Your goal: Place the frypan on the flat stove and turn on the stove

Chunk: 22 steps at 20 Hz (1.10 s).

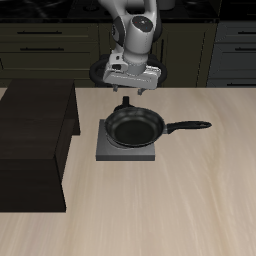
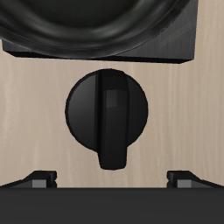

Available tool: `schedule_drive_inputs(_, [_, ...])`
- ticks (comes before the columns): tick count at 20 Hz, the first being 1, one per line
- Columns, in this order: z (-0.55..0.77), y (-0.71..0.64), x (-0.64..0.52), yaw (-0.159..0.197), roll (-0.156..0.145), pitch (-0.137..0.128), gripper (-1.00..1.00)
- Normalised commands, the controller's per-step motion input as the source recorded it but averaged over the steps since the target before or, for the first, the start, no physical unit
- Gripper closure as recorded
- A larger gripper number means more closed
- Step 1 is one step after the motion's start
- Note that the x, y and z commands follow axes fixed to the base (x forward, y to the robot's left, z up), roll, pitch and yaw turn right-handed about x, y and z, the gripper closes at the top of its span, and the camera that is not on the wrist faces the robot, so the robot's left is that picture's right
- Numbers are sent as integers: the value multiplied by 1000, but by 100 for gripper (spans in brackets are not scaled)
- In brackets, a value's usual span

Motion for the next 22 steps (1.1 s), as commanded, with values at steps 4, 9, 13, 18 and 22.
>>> schedule_drive_inputs(4, [-218,-115,-79,-22,-14,25,-100])
schedule_drive_inputs(9, [-125,-49,-21,-20,-12,-2,-100])
schedule_drive_inputs(13, [-129,-32,-19,-16,-14,15,-100])
schedule_drive_inputs(18, [-62,-13,-55,-35,15,-7,-100])
schedule_drive_inputs(22, [-166,-5,63,-15,24,13,-100])
